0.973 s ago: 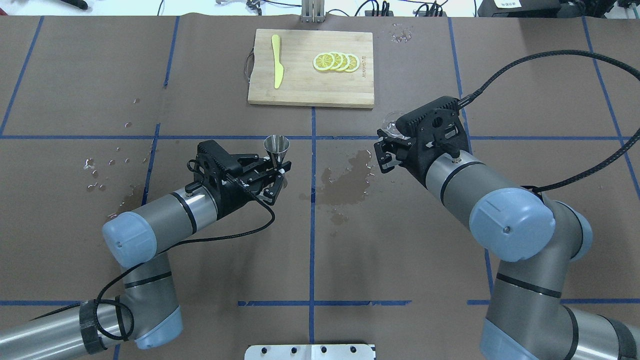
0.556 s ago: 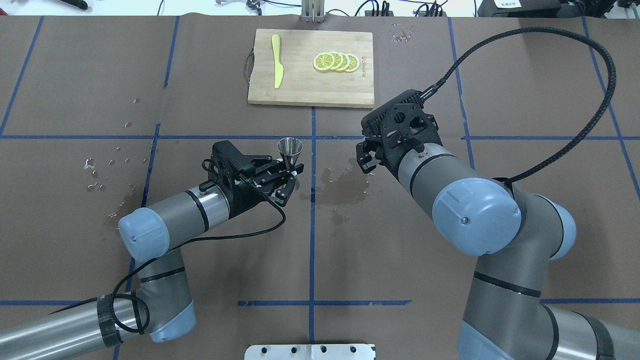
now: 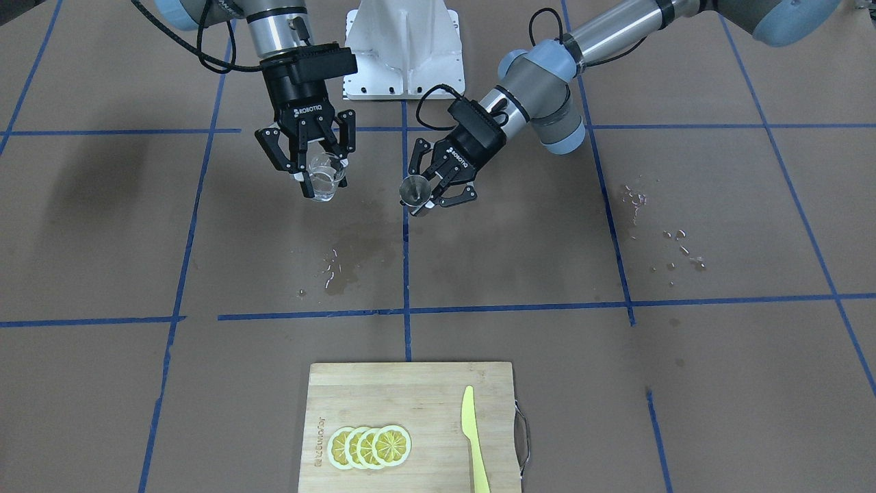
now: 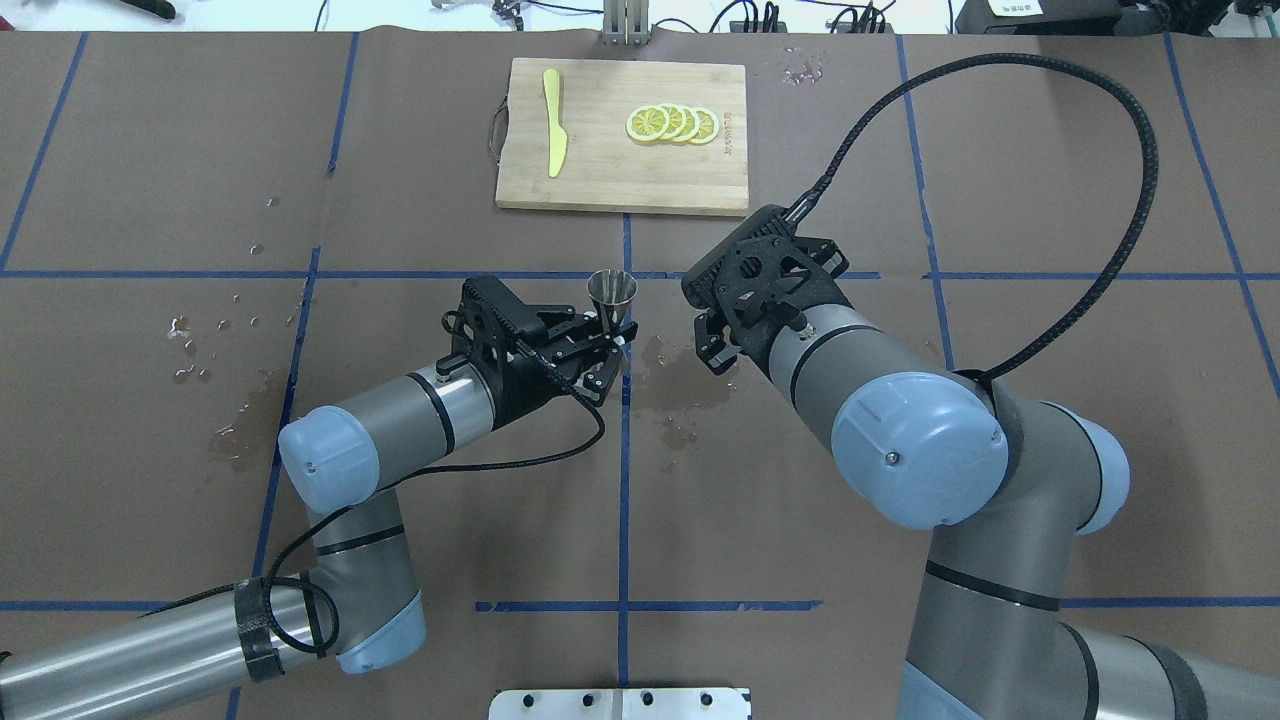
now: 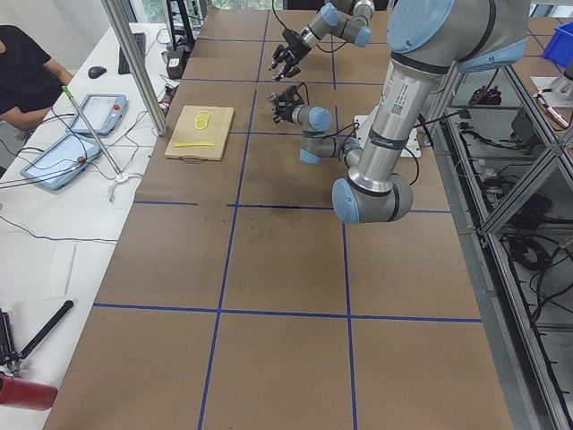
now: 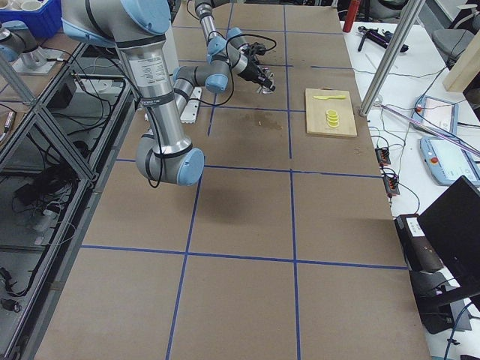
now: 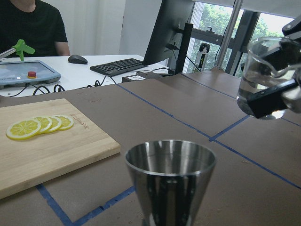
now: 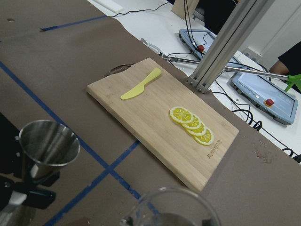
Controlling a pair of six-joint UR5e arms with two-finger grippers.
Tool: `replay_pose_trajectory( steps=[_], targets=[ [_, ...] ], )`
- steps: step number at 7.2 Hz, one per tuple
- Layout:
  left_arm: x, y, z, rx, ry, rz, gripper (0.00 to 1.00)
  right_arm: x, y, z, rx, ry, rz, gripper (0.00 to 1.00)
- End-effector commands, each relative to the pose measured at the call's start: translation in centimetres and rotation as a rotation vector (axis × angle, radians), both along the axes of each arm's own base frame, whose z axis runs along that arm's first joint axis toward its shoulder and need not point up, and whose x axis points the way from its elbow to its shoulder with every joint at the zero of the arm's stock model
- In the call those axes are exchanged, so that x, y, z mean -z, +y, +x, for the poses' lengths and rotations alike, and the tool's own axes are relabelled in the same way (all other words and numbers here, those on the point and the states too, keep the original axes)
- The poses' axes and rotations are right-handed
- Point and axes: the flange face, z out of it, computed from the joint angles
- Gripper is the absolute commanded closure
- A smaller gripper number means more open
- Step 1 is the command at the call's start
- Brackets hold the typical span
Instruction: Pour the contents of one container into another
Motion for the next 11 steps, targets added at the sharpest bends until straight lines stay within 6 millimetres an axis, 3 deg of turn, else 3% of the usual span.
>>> replay_pose_trajectory(
  steps=[1,3,6,11],
  targets=[
    [1.4,-0.4,1.0,-0.001,0.008,0.003,1.00,1.2,-0.6,0.3,-0.006,0.014,0.023,1.00],
    [1.9,-0.1,1.3,-0.009,0.015,0.007,1.00,2.9,-1.4,0.2,0.003,0.097,0.043,1.00],
    [2.9,0.3,1.7,-0.018,0.029,0.013,1.00,2.7,-1.8,0.1,0.013,0.131,0.059,1.00],
    [2.7,1.3,2.5,-0.030,0.023,0.018,1.00,2.6,-2.0,0.0,0.048,0.208,0.116,1.00]
  ],
)
